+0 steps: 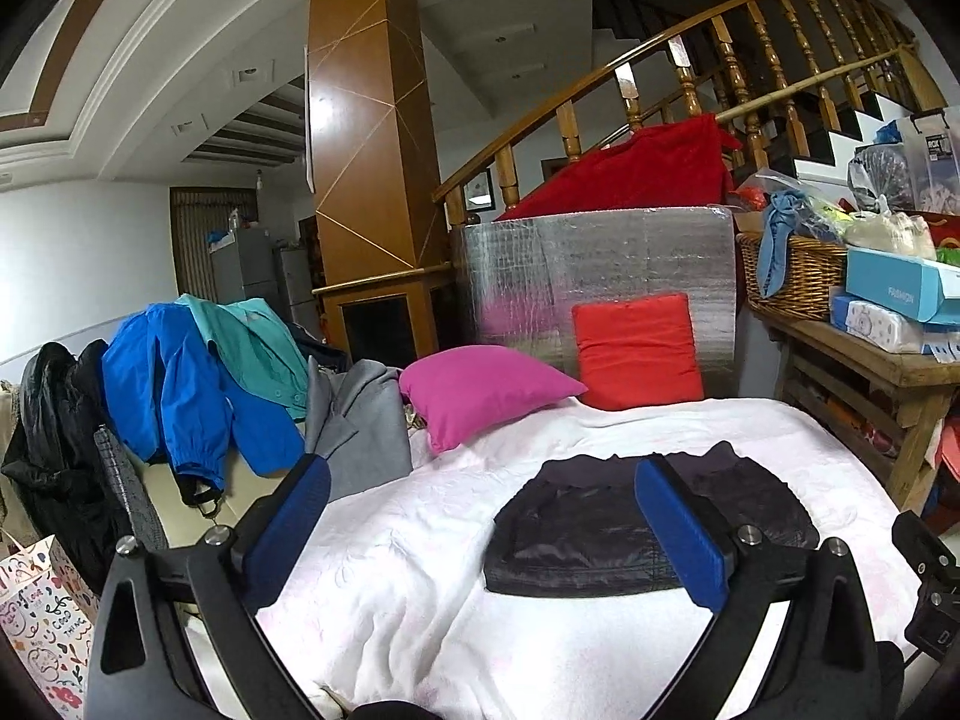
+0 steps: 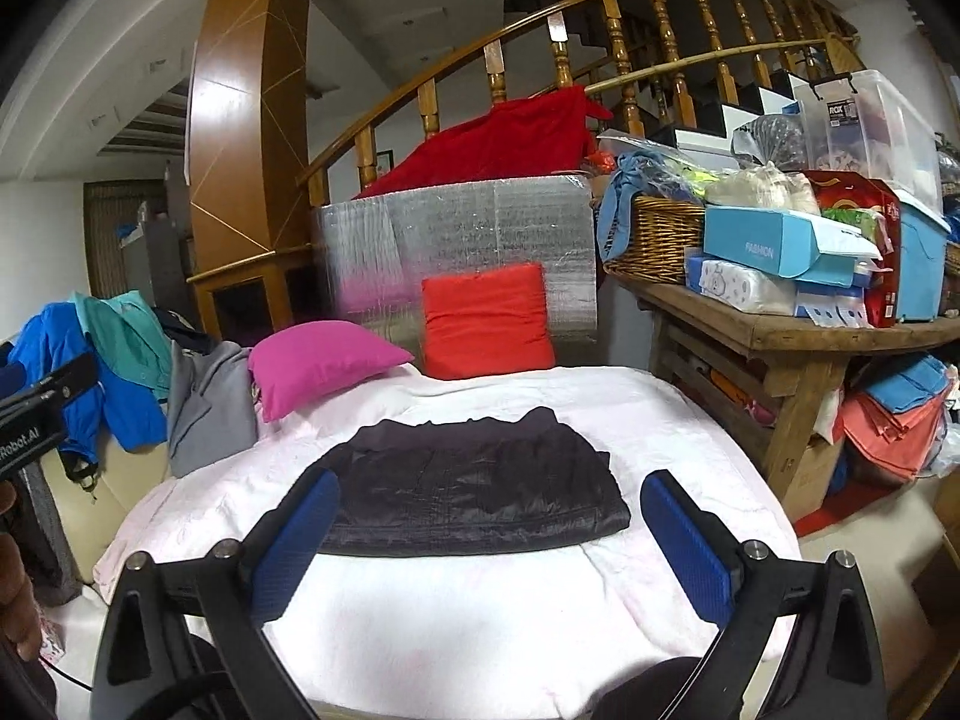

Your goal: Fold large clothes

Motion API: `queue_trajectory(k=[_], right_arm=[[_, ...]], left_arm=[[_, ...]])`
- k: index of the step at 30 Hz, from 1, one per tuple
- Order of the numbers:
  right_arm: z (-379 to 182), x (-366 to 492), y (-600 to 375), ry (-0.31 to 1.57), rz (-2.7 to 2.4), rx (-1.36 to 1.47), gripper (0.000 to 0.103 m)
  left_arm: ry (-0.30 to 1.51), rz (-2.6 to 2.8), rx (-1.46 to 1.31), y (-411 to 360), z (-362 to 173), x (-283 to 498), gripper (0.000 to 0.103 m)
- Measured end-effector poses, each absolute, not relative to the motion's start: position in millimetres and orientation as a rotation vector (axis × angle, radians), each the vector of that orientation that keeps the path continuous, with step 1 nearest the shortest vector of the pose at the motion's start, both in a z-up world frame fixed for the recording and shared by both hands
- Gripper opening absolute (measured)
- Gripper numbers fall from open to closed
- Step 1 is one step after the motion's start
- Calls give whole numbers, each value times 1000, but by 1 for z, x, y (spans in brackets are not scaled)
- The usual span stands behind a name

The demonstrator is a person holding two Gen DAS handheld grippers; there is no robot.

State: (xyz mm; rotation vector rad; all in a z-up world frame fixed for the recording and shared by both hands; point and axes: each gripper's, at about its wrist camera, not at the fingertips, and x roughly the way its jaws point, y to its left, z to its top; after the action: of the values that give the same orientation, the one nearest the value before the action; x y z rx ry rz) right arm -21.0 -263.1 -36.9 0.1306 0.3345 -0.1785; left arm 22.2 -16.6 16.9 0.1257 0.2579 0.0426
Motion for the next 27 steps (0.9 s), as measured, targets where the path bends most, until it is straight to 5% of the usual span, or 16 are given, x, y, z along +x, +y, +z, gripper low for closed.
queue_trajectory(k=[27], right_arm=[[-42, -13, -258, 360, -181, 154, 102]], left_arm=[[257, 57, 123, -13, 13, 21, 102]])
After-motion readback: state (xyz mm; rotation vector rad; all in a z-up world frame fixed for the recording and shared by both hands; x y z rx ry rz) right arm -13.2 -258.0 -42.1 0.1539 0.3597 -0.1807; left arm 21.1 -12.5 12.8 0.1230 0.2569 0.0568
